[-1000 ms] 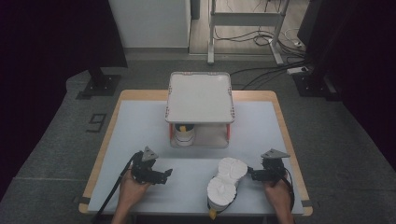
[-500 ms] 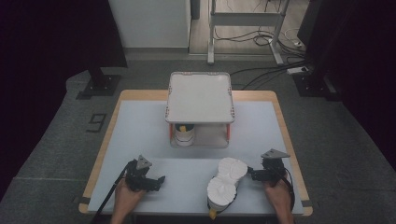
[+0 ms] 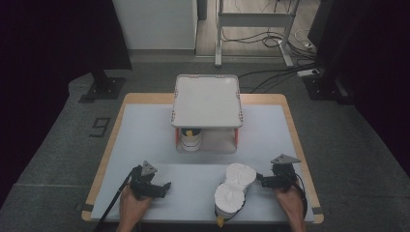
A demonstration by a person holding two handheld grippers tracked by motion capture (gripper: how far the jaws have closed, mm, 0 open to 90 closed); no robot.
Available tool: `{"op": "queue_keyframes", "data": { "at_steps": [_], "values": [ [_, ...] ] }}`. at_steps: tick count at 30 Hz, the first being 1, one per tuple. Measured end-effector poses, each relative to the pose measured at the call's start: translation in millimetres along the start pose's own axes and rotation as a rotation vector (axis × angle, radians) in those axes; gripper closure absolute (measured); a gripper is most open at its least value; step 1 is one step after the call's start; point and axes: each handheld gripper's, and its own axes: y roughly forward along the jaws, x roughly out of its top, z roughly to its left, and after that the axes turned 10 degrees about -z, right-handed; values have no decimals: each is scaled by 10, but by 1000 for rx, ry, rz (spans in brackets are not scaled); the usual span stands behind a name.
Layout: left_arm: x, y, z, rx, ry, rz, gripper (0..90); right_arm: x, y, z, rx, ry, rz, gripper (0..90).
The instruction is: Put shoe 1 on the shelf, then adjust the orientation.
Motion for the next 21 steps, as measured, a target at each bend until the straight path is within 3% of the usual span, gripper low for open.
{"op": "queue_keyframes", "data": {
  "at_steps": [6, 8, 11, 13, 15, 17, 21],
  "values": [
    [0, 0, -1, 0, 1, 1, 0, 15, -226, 1, 37, 14, -31, 87],
    [0, 0, 0, 0, 0, 1, 0, 48, -374, 40, 65, 12, -52, 78],
    [-1, 0, 0, 0, 0, 0, 0, 70, -465, 80, 92, 24, -64, 66],
    [-1, -1, -1, 0, 1, 0, 0, 90, -589, 175, 136, 35, -76, 55],
    [-1, -1, -1, 0, 0, 0, 0, 90, -612, 205, 149, 36, -79, 49],
    [-1, -1, -1, 0, 1, 0, 0, 91, -668, 312, 200, 35, -81, 33],
    [-1, 0, -1, 1, 1, 0, 0, 117, -658, 453, 238, 17, -84, 19]
  ]
}}
